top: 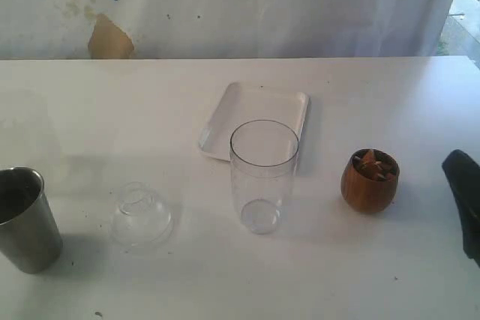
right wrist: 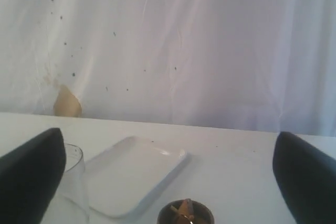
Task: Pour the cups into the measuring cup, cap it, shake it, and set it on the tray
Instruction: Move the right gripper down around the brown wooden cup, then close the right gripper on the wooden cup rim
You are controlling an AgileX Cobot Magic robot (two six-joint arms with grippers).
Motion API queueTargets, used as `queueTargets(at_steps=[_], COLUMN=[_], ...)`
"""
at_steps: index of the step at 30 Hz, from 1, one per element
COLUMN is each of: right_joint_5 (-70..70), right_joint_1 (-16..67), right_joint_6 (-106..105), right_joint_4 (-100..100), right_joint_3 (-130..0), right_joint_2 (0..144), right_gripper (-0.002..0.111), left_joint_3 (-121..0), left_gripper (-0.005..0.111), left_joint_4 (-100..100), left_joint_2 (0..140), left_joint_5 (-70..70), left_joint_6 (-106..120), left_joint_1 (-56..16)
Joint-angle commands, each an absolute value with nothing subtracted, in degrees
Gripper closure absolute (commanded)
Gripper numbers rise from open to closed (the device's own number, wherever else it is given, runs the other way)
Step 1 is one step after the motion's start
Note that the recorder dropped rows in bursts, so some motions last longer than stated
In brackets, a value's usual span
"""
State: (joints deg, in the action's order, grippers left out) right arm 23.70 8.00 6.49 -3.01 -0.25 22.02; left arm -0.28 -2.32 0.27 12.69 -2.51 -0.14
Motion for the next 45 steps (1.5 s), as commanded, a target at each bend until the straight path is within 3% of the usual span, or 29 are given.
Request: queueTargets(at_steps=[1, 13, 19, 26, 45], right_joint_5=[32.78, 57.29, 63.05, 69.96, 69.96], right_joint_1=[8.15, 8.15, 8.15, 8.15, 8.15], right_joint_6=[2.58, -2.83, -3.98, -4.25, -2.29], right_joint_4=[-2.76, -2.76, -2.76, -0.55, 1.46], right_joint_3=[0.0, 0.0, -2.83, -6.8, -17.28], right_joint_2=[32.59, 67.86, 82.12, 94.24, 112.01], right_gripper=[0.007, 0.007, 0.007, 0.007, 0.007], left_joint_3=[0.0, 0.0, 0.0, 0.0, 0.0], left_gripper=[0.106, 0.106, 0.106, 0.106, 0.106], left_joint_4=[-2.52, -2.52, -2.52, -2.52, -2.52], left_joint_2=[0.0, 0.0, 0.0, 0.0, 0.0], left_joint_5=[12.02, 12.02, 12.02, 12.02, 12.02], left_joint_6=[-2.64, -2.64, -2.64, -2.64, -2.64], left_joint_1=[-0.13, -0.13, -0.13, -0.13, -0.13])
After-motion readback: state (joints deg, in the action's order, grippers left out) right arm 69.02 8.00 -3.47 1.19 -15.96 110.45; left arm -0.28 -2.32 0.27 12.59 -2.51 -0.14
